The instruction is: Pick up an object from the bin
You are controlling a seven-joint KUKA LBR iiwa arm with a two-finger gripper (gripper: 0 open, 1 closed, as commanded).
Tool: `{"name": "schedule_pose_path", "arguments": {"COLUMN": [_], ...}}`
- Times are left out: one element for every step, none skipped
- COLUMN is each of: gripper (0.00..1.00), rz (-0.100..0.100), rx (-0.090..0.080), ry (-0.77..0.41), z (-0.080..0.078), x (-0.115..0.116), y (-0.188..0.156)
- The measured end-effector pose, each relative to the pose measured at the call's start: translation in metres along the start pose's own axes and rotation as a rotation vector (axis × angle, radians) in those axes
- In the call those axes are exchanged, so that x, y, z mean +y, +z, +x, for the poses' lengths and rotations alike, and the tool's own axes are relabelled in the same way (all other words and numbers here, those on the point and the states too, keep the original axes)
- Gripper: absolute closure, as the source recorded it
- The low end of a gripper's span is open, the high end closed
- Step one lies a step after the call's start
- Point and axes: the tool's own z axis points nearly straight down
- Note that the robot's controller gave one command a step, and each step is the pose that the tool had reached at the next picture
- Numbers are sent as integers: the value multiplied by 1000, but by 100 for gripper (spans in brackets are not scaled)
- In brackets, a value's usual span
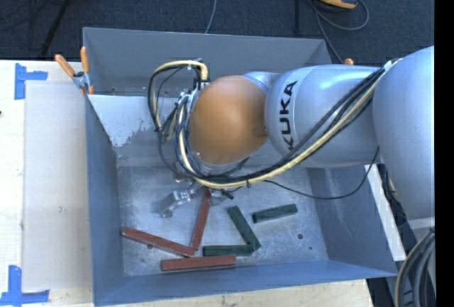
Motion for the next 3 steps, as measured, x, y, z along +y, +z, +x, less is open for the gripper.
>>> {"name": "schedule_pose_path", "arguments": {"gripper": [100, 100, 100], "rz": [12, 13, 13], "rx": [0, -4, -3], "ry": [3, 22, -389], "z": [1, 85, 113], "x": [-4, -8, 19], "y": [-6, -6, -5]}}
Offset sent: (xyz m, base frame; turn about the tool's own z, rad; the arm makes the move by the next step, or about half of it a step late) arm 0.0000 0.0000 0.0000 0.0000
